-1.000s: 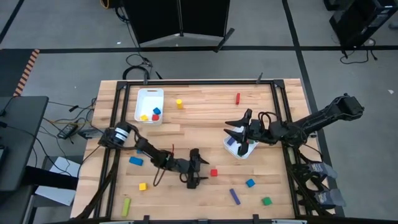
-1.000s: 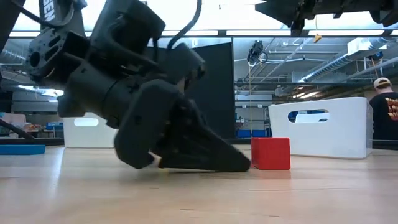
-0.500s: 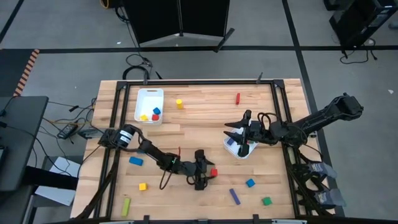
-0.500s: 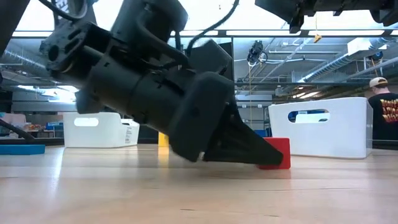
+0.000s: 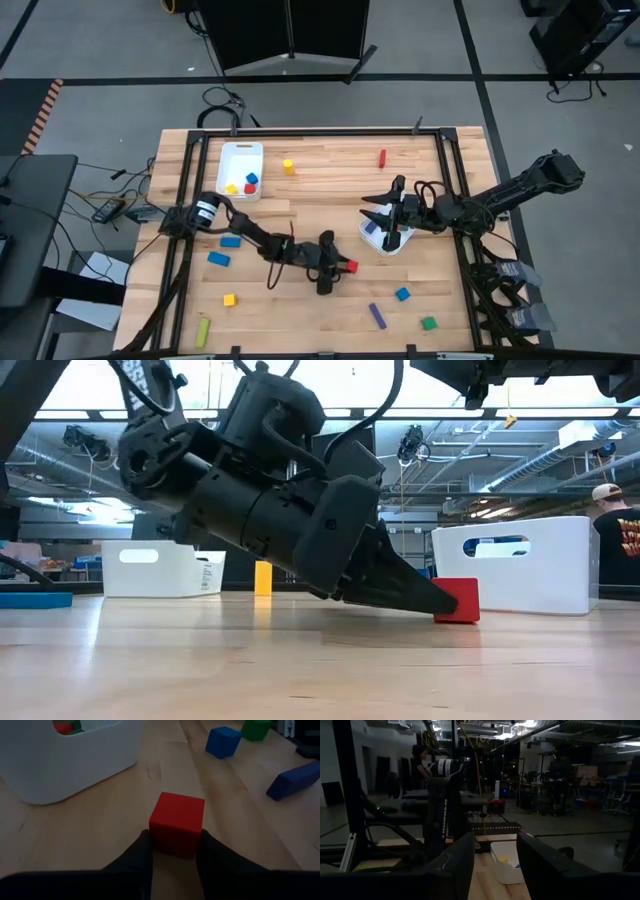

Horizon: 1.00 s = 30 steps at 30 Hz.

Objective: Sort blocks by size
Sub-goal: Put the red square block into the left white bin

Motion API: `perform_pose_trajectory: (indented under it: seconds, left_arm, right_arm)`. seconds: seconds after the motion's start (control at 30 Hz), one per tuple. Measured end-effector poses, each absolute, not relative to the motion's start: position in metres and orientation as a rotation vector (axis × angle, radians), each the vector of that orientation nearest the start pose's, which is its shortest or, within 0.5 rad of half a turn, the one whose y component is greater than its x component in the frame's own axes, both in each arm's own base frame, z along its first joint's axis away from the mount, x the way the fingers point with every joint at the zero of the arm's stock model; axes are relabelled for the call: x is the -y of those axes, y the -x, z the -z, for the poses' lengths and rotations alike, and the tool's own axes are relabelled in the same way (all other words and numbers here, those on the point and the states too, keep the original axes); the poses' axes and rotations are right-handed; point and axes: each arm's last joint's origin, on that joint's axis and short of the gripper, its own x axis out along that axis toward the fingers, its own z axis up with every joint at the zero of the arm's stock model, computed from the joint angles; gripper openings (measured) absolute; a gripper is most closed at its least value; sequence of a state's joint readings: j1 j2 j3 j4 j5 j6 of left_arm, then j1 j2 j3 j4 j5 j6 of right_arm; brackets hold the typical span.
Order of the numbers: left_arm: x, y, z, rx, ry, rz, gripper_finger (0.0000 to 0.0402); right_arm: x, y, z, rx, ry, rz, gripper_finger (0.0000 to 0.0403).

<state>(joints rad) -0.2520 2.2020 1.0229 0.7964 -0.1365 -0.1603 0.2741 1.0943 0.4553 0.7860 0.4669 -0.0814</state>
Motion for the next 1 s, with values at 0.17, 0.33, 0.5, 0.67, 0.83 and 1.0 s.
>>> perform_pose_trajectory:
  seconds: [0.17,0.33,0.5,0.67,0.83,1.0]
  left_arm:
    - [0.091,-0.404,-0.077,-0.388,0.077,0.145,0.0119]
    - [0.091,-0.405,-0.079,-0.374,0.078,0.158,0.0119]
    - [0.091,-0.407,-0.086,-0.297,0.079,0.178,0.0119]
    - [0.091,-0.403,-0.103,-0.254,0.078,0.188,0.0119]
    - [0.076,-0.372,-0.127,-0.208,0.056,0.095,0.0119]
    - [0.046,-0.315,-0.155,-0.143,0.086,-0.098,0.0119]
  right_arm:
    - [-0.048,-0.219,-0.254,0.130,0.027,0.198,0.0158]
    - [-0.048,-0.219,-0.254,0.129,0.028,0.200,0.0158]
    - [-0.048,-0.219,-0.254,0.129,0.028,0.201,0.0158]
    - [-0.048,-0.219,-0.254,0.128,0.038,0.202,0.0158]
    - [-0.048,-0.219,-0.255,0.132,0.060,0.205,0.0158]
    - [-0.045,-0.219,-0.256,0.138,0.074,0.217,0.0158]
